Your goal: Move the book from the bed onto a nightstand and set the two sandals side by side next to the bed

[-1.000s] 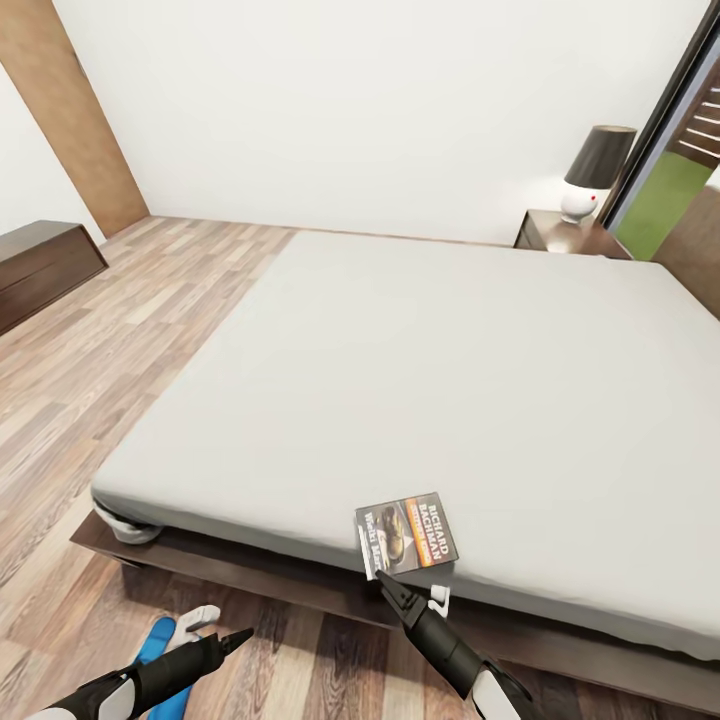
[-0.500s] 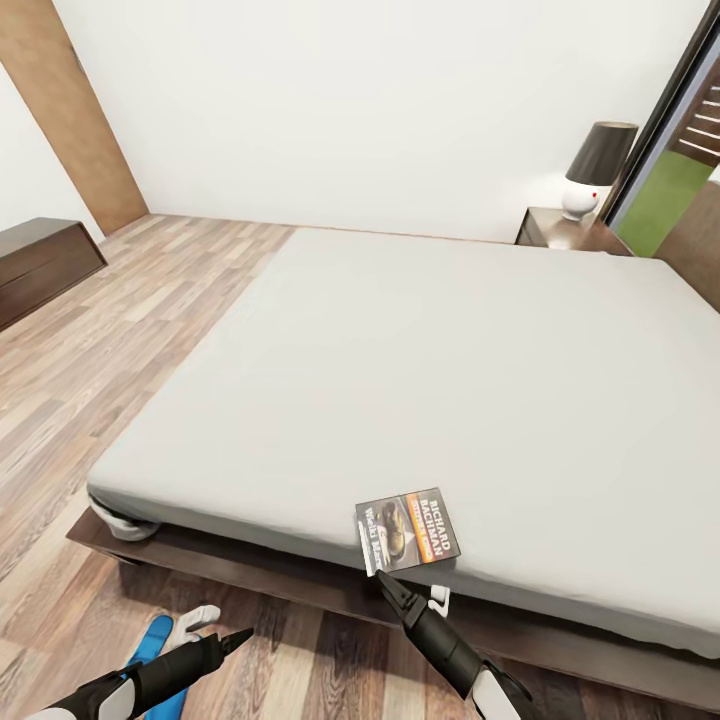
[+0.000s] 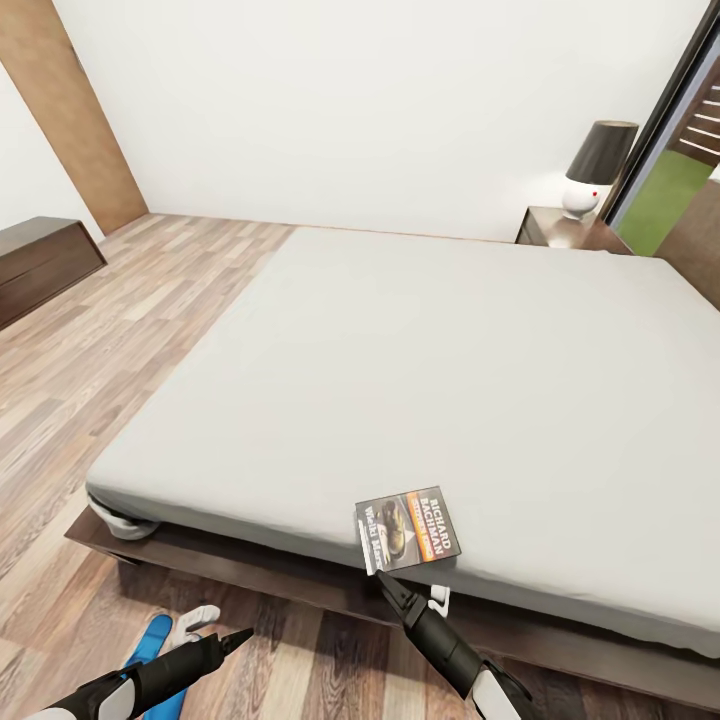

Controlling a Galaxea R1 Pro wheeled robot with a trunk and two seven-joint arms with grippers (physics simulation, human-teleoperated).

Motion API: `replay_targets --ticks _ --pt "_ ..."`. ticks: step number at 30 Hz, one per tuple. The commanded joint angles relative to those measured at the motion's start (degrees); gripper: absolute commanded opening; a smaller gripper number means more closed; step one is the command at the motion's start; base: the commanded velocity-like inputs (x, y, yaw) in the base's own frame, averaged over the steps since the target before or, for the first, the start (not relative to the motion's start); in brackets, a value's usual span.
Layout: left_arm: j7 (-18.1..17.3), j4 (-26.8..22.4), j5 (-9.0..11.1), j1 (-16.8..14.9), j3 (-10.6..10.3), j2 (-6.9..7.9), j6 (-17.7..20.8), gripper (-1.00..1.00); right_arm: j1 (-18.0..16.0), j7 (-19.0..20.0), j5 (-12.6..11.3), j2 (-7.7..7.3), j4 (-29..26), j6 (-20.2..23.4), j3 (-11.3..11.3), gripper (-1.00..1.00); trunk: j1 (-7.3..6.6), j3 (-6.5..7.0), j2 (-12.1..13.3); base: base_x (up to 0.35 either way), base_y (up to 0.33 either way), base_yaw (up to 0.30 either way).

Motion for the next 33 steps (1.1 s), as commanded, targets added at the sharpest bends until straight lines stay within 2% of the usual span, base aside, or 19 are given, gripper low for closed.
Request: replay_targets --ticks 1,33 --pt "-0.18 0.00 0.52 -0.02 -0.37 0.02 0.25 1.00 -0.03 0.19 -0.11 0.05 0.01 0.58 -0.27 1.00 -0.01 -0.04 -0.02 0.000 0.000 0.000" --pt "-0.18 0.00 0.49 -0.02 -0.37 -0.04 0.25 1.00 -0.03 0.19 -0.11 0.05 -0.02 0.62 -0.27 1.00 -0.01 -0.04 -0.02 0.041 -0.001 0.000"
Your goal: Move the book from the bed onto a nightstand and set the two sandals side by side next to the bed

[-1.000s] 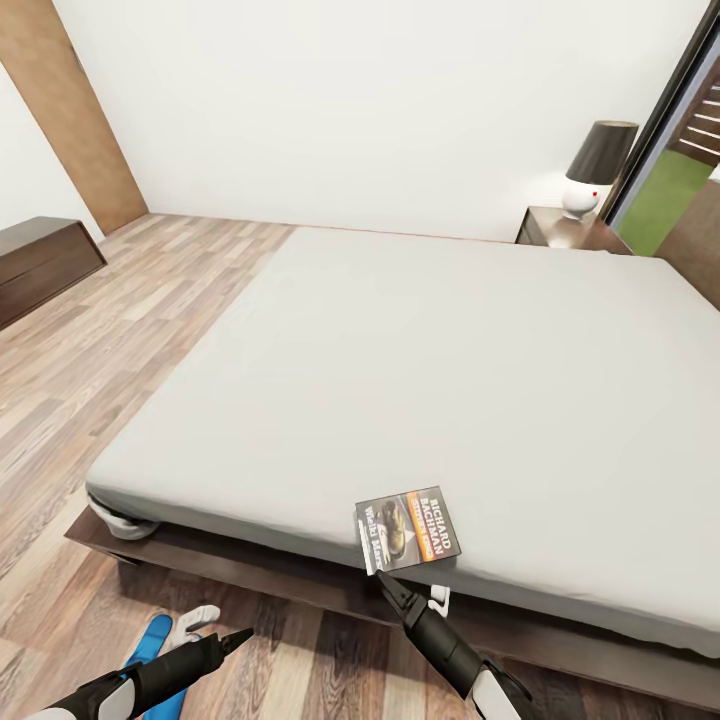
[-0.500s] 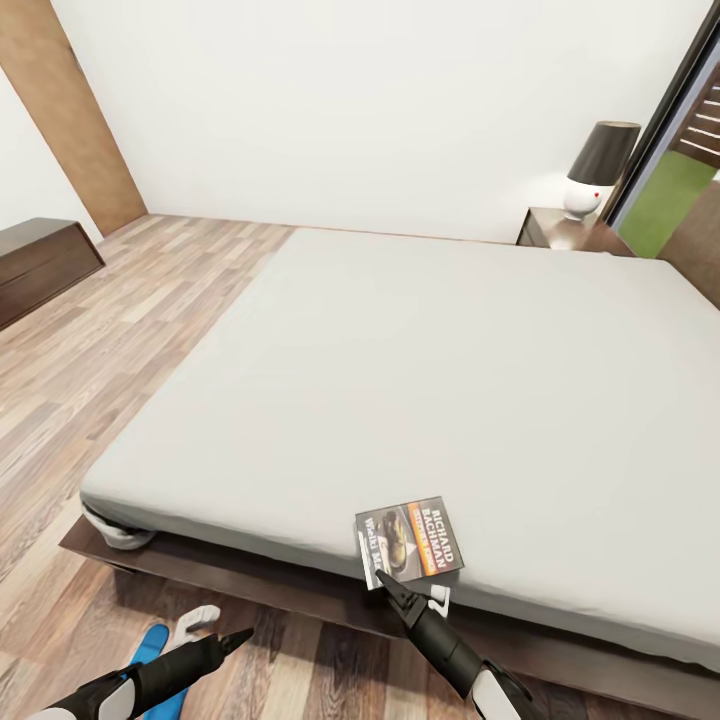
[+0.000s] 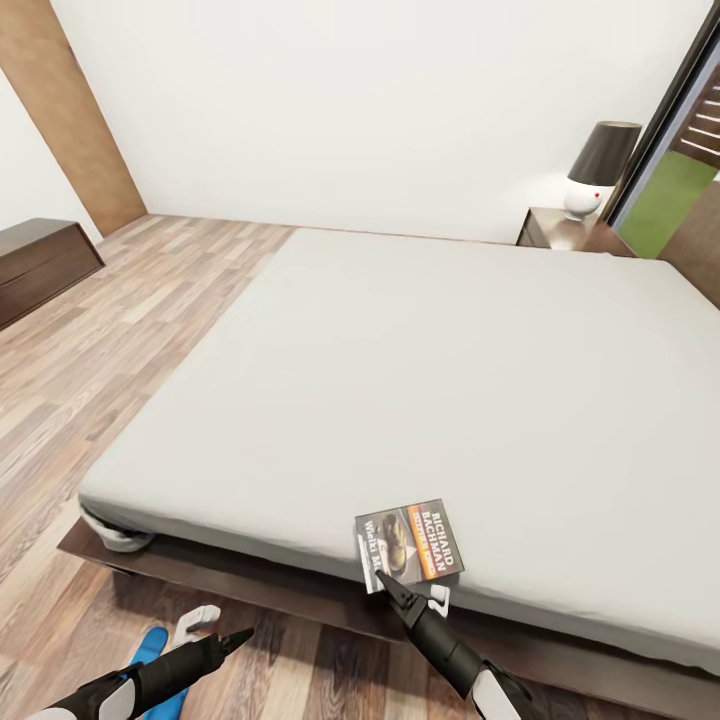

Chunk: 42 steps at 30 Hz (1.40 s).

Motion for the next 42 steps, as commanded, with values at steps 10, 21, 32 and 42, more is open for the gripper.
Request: replay_targets --ticks 10,21,32,42 --pt "-0.18 0.00 0.51 -0.02 -0.37 0.01 0.25 1.00 -0.03 0.19 -0.12 0.05 -0.05 0.62 -0.27 1.00 0.00 -0.04 -0.01 0.015 -0.005 0.000" --pt "-0.18 0.00 0.51 -0.02 -0.37 0.00 0.25 1.00 -0.03 0.16 -0.12 0.05 -0.14 0.70 -0.27 -1.00 0.00 -0.04 -0.01 0.000 0.000 0.000" --pt "-0.18 0.00 0.53 -0.02 -0.37 0.02 0.25 1.00 -0.03 0.16 -0.12 0.05 -0.14 0.71 -0.27 -1.00 -0.22 0.14 0.39 0.000 0.000 0.000" --pt "-0.18 0.00 0.51 -0.02 -0.37 0.00 0.27 1.00 -0.03 0.13 -0.12 0.05 -0.14 0.71 -0.27 -1.00 -2.41 1.94 4.40 0.000 0.000 0.000"
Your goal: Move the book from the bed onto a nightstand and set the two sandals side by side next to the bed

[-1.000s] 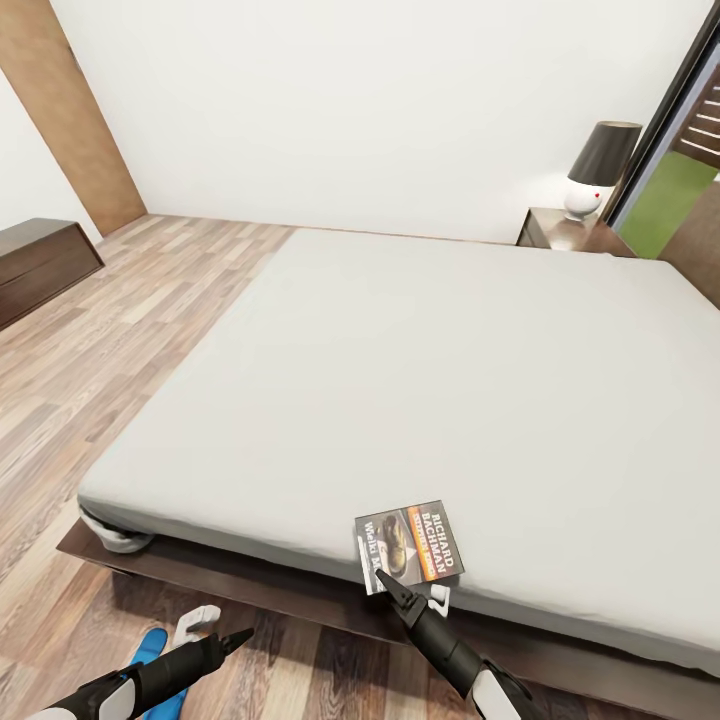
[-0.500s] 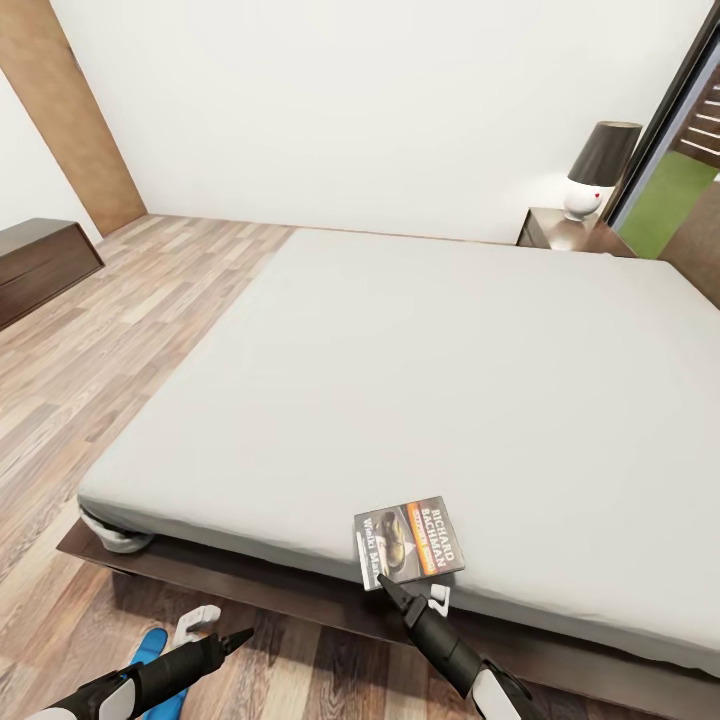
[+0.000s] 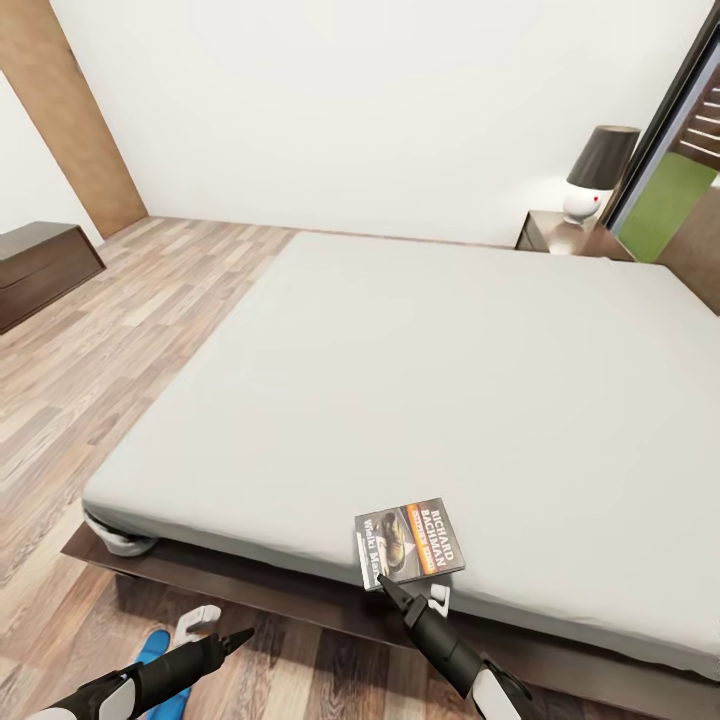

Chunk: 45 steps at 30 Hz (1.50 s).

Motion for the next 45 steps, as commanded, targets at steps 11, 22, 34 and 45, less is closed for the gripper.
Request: replay_targets --ticks 11,22,34,45 --pt "-0.25 0.00 0.50 -0.02 -0.39 0.03 0.24 1.00 -0.02 0.21 -0.09 0.05 0.01 0.59 -0.26 -1.00 -2.43 1.94 4.41 0.000 0.000 0.000" --pt "-0.27 0.00 0.50 -0.02 -0.39 0.02 0.24 1.00 -0.02 0.22 -0.09 0.05 -0.01 0.59 -0.22 -1.00 -4.84 3.92 8.82 0.000 0.000 0.000" --pt "-0.31 0.00 0.50 -0.02 -0.39 0.07 0.32 1.00 -0.02 0.14 -0.02 0.05 -0.44 0.59 0.13 -1.00 -7.48 6.07 13.64 0.000 0.000 0.000" --pt "-0.39 0.00 0.50 -0.02 -0.39 0.10 0.33 1.00 -0.02 -0.03 0.82 0.05 -0.63 4.93 1.59 -1.00 -9.89 8.05 18.05 0.000 0.000 0.000"
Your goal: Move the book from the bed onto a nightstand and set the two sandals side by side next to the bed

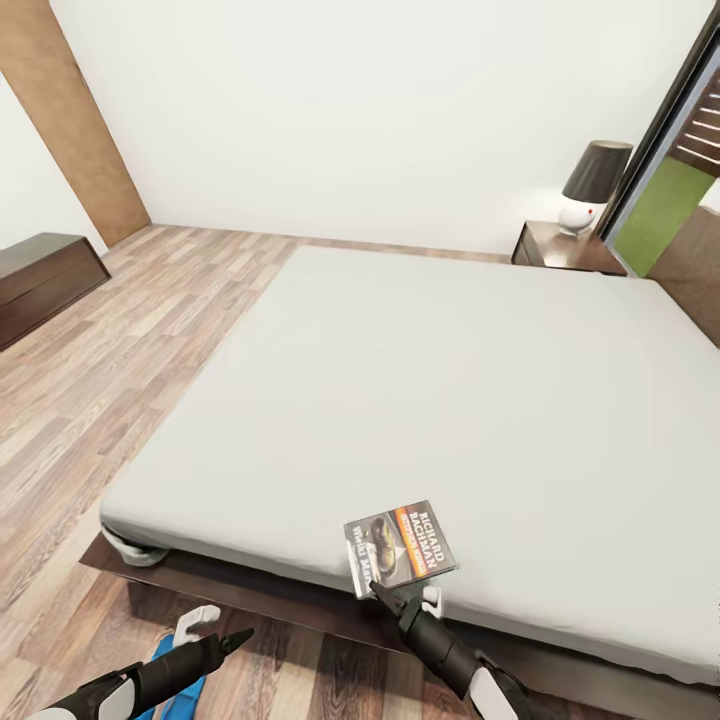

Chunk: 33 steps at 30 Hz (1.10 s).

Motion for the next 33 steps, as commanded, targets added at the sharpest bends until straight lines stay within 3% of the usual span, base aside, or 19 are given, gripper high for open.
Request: replay_targets --ticks 1,5,8,10,13,18,21,25,32,33 --pt "-0.21 -0.01 0.51 -0.02 -0.38 0.02 0.26 1.00 -0.03 0.16 -0.19 0.04 -0.06 2.74 0.79 -1.00 -0.23 0.15 0.40 0.000 0.000 0.000" --pt "-0.24 -0.01 0.46 -0.02 -0.38 0.03 0.26 1.00 -0.03 0.24 -0.16 -0.01 -0.08 10.65 5.80 -1.00 -1.11 0.87 2.00 0.000 0.000 0.000" --pt "-0.31 -0.01 0.44 -0.02 -0.38 0.03 0.29 1.00 -0.03 0.31 -0.13 -0.21 -0.08 12.48 7.39 -1.00 -1.77 1.41 3.20 0.000 0.000 0.000" --pt "-0.32 -0.01 0.43 -0.02 -0.38 0.03 0.31 1.00 -0.03 0.46 -0.09 -1.70 -0.08 12.86 7.99 -1.00 -2.21 1.77 4.01 0.000 0.000 0.000" --pt "-0.33 -0.01 0.47 -0.02 -0.38 0.03 0.34 1.00 -0.03 1.71 -0.07 -5.55 -0.08 13.06 9.12 -1.00 -2.86 2.30 5.21 0.000 0.000 0.000" --pt "-0.32 -0.01 0.44 -0.02 -0.38 0.00 0.31 1.00 -0.03 3.17 -0.11 -13.38 -0.18 13.19 16.92 -1.00 -3.96 3.20 7.21 0.000 0.000 0.000" --pt "-0.29 -0.01 0.42 -0.02 -0.38 -0.05 0.30 1.00 -0.02 6.54 -0.14 -15.54 -1.48 13.31 18.55 -1.00 -4.62 3.74 8.42 0.000 0.000 0.000" --pt "-0.26 -0.01 0.42 -0.02 -0.38 -0.04 0.28 1.00 -0.03 9.81 -0.12 -16.14 -3.89 13.38 19.03 -1.00 -5.50 4.46 10.02 0.000 0.000 0.000" --pt "-0.25 -0.01 0.42 -0.02 -0.38 -0.06 0.30 1.00 -0.03 9.90 0.44 -15.74 -3.71 12.67 19.20 -1.00 -7.04 5.71 12.83 0.000 0.000 0.000" --pt "-0.29 -0.01 0.42 -0.02 -0.38 -0.06 0.28 1.00 0.01 9.87 1.74 -15.72 -3.64 12.64 19.21 -1.00 -7.26 5.89 13.23 0.000 0.000 0.000"
